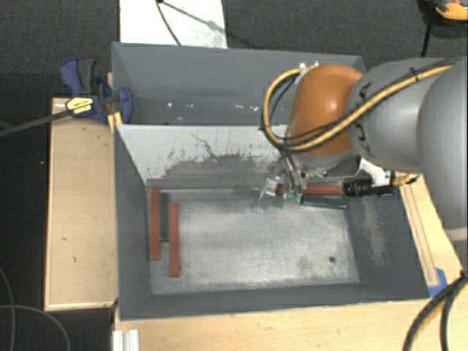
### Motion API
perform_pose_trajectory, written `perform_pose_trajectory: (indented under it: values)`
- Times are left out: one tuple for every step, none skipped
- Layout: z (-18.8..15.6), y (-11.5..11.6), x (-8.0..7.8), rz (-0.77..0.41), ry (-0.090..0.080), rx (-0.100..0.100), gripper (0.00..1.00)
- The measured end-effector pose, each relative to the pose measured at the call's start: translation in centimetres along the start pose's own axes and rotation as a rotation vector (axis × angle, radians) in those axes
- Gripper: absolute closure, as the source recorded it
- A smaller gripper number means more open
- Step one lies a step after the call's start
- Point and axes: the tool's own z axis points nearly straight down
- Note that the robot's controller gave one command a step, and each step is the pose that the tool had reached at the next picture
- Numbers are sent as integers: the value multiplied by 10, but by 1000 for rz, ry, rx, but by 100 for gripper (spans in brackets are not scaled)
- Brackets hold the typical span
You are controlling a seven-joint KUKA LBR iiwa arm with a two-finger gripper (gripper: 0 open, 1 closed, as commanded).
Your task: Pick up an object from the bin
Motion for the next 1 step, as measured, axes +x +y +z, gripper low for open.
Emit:
perform_pose_trajectory:
  values:
    - [-13, 0, 0, 0, 1, 0, 100]
